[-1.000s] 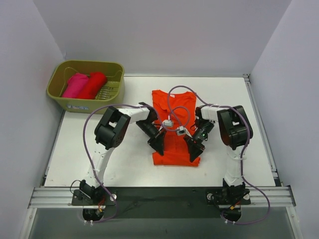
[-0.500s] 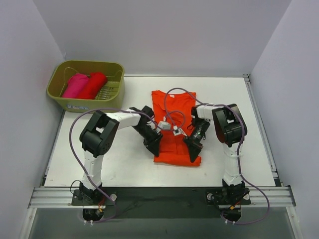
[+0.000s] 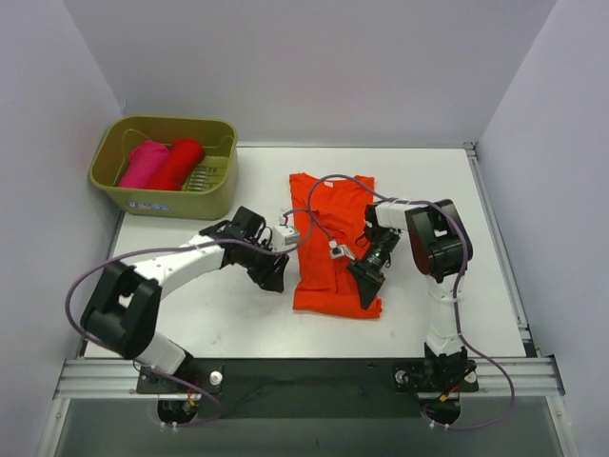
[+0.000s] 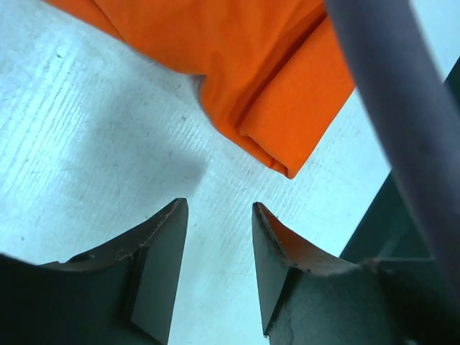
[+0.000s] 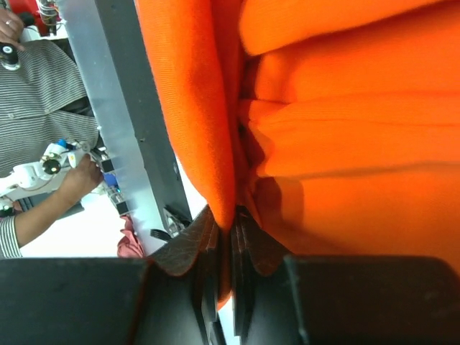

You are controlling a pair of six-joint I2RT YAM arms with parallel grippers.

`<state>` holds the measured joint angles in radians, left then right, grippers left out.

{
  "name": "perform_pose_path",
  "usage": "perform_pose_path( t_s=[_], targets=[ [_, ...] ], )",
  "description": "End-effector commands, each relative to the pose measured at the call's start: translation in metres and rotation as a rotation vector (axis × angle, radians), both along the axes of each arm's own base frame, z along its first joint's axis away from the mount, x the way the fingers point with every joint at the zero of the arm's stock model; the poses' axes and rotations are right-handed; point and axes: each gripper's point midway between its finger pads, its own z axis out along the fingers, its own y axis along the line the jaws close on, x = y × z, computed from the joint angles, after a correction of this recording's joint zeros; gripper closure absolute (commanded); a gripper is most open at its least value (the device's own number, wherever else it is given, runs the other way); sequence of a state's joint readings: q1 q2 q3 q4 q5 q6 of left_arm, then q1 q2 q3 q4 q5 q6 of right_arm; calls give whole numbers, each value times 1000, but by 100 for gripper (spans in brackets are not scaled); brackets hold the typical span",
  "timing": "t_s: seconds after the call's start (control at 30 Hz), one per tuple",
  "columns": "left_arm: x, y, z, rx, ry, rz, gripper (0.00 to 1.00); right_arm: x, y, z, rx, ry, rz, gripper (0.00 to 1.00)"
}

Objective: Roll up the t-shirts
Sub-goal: Roll the T-shirt to the center of the board.

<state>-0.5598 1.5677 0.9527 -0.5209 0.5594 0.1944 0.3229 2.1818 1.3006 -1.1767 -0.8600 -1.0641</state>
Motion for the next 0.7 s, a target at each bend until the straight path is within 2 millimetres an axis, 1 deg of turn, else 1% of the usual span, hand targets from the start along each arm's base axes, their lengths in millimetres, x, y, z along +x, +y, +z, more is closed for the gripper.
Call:
perform_pose_path(
  t_s=[0.0,0.03,0.07,0.1,0.13,0.17,0.2,0.23,0.27,0.3,0.33,0.37,0.4,0.43,0.5,0.6,0.63,0.67],
  targets=[
    [5,-22,49,-192,-380,-70,44,-21,-4,21,59,-27,2,97],
    [1,-23,53,-208,-430,-87,32,-24,-6,19,40,-45,1,97],
    [-7,-16,48,-215,-460,-93,23,-20,-5,13,40,-91,2,98],
    [-7,-23,54,-249,-501,-107,17,-22,-5,14,40,-103,6,97],
    [-12,-25,54,-269,-491,-110,14,-26,-5,13,29,-96,8,97],
    [-13,-28,51,-277,-470,-97,14,-25,-4,11,33,-98,6,98],
    [-9,-35,54,-310,-426,-32,14,-24,-2,13,41,-123,5,98],
    [-4,-37,52,-309,-394,18,15,-27,-3,12,37,-132,1,98],
    [-1,-41,42,-305,-338,53,17,-23,-1,6,40,-186,6,98],
    [2,-49,47,-341,-291,108,18,-21,0,8,44,-230,14,98],
    [4,-53,39,-344,-254,132,19,-22,0,6,40,-241,26,99],
    [7,-55,39,-360,-236,158,22,-22,1,5,33,-251,43,99],
    [13,-62,49,-418,-230,199,22,-21,0,3,20,-249,49,99],
    [9,-63,44,-426,-212,204,23,-22,0,2,14,-243,47,99],
    [5,-67,48,-453,-218,183,23,-19,-1,0,-13,-227,29,99],
    [9,-62,59,-430,-312,181,22,-11,-1,3,-15,-215,-5,99],
    [7,-60,71,-446,-371,166,22,-11,1,7,-4,-201,-17,99],
    [1,-63,76,-440,-410,134,21,-9,2,10,3,-194,-23,99]
  ],
)
